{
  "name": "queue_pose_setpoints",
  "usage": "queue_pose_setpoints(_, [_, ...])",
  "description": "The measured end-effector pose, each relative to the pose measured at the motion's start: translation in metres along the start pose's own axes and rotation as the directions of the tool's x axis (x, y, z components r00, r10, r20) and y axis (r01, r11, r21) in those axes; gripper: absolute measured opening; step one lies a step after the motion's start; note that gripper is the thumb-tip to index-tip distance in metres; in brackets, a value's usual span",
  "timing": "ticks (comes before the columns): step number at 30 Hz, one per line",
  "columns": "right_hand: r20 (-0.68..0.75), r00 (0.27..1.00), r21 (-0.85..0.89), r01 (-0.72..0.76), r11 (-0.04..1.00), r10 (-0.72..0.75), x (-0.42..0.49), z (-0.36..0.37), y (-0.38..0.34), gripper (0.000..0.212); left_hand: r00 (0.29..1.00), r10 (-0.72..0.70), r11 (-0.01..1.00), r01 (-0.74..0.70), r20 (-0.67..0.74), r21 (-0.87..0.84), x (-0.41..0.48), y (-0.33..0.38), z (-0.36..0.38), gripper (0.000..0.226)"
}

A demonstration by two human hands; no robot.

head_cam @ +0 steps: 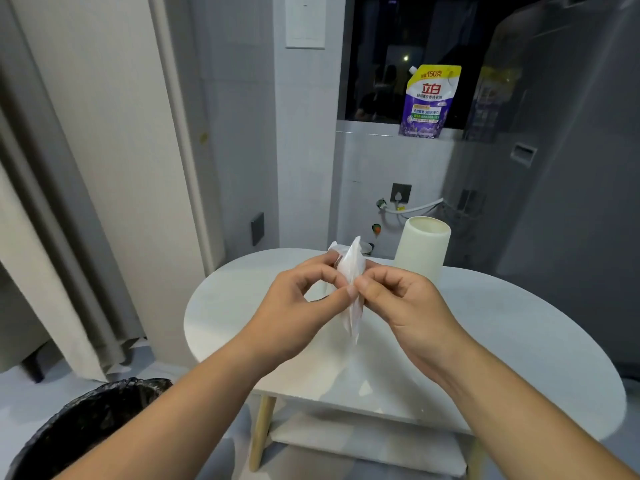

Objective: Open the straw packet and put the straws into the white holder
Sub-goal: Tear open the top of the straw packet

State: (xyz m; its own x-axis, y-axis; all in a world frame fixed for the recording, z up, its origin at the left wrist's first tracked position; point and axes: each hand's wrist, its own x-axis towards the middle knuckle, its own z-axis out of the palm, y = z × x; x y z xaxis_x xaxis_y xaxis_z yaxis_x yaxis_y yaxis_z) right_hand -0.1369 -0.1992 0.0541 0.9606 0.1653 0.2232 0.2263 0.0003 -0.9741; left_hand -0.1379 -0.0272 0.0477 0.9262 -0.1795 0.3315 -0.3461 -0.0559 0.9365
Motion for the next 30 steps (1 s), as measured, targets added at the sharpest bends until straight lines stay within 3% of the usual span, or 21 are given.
queue_pose_setpoints(7, [-0.057, 0.998, -0.136, 0.017, 0.991, -0.025, -0.003, 0.001, 0.0, 0.018, 0.999, 0.014, 0.989, -0.008, -0.041, 0.147, -0.004, 0.0, 0.006, 0.014])
queue_pose_setpoints(23, [-0.13, 0.983, -0.25, 0.095, 0.964, -0.131, 0.0, 0.01, 0.004, 0.016, 0.99, 0.044, 0.969, -0.009, -0.135, 0.247, -0.01, 0.009, 0.018, 0.016])
queue_pose_setpoints(26, [-0.164, 0.979, -0.265, 0.076, 0.961, -0.123, -0.001, 0.009, 0.002, 0.018, 0.986, 0.07, 0.963, -0.027, -0.151, 0.268, -0.007, 0.007, 0.013, 0.016])
queue_pose_setpoints(30, [-0.198, 0.977, -0.274, 0.02, 0.962, -0.077, -0.002, 0.004, -0.003, 0.017, 0.982, -0.004, 0.979, 0.042, -0.187, 0.197, -0.004, 0.003, 0.003, 0.016])
